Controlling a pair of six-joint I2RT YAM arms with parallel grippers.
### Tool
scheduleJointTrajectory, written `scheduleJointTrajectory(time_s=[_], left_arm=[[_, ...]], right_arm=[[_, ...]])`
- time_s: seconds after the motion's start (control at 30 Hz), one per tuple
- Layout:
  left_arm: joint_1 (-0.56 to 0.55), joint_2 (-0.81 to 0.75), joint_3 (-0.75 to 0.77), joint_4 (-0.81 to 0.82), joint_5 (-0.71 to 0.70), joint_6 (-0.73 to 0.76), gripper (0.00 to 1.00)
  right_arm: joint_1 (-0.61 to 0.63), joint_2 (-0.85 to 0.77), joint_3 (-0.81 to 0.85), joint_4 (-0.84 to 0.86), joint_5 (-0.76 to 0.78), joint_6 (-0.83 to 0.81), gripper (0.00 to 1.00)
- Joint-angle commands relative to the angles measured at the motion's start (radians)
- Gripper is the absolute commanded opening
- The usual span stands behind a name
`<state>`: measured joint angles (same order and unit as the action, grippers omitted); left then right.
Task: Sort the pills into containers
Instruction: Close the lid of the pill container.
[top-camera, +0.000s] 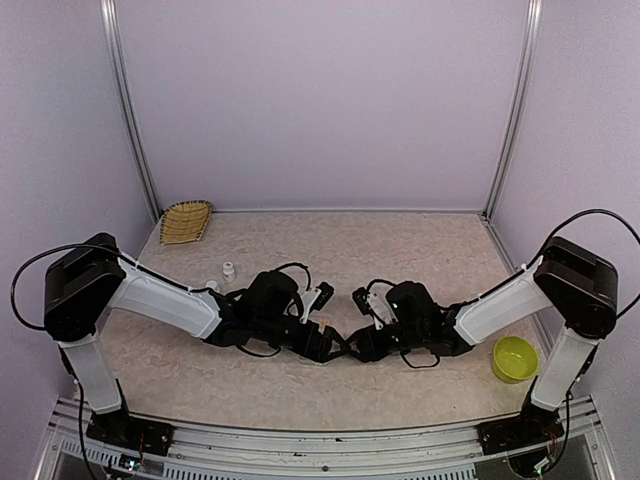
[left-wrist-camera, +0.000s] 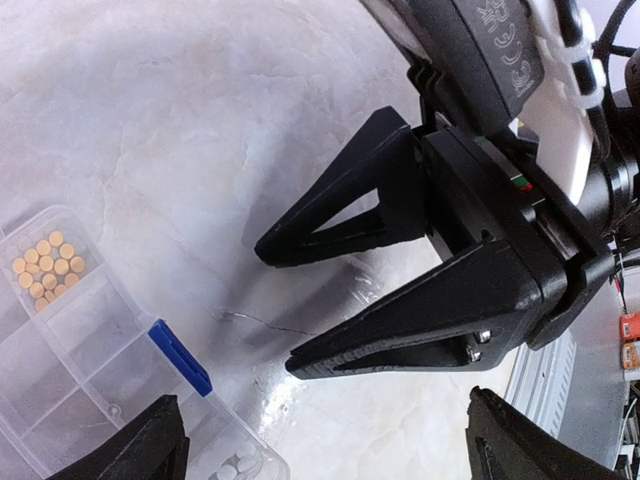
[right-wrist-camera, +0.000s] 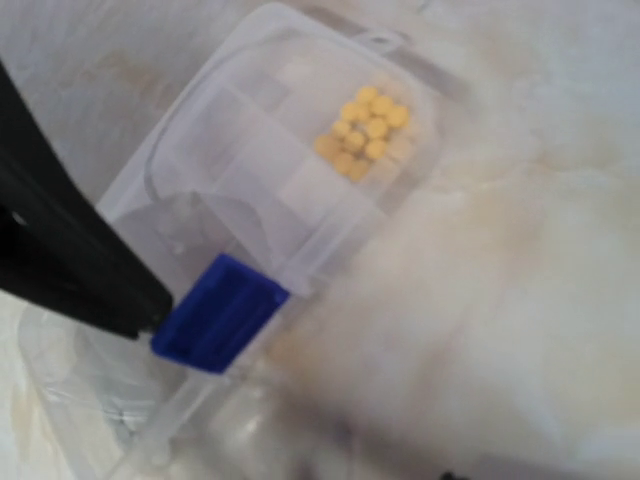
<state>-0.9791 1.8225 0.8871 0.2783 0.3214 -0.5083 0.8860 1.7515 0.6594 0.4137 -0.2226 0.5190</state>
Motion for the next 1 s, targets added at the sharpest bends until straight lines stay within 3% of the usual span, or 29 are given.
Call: scheduleJointTrajectory(time_s=[0.0, 0.97], left_arm=[[-0.006, 0.014, -0.009, -0.024, -0.012, -0.004, 0.94], [-0.004, 0.029, 0.025, 0.017, 0.021, 0.009, 0.89]], right_arm=[[-0.026, -0.012, -0.044, 0.009, -0.039, 0.034, 0.54], [-0.051, 0.108, 0.021, 0.048, -0.052, 0.091, 0.6]])
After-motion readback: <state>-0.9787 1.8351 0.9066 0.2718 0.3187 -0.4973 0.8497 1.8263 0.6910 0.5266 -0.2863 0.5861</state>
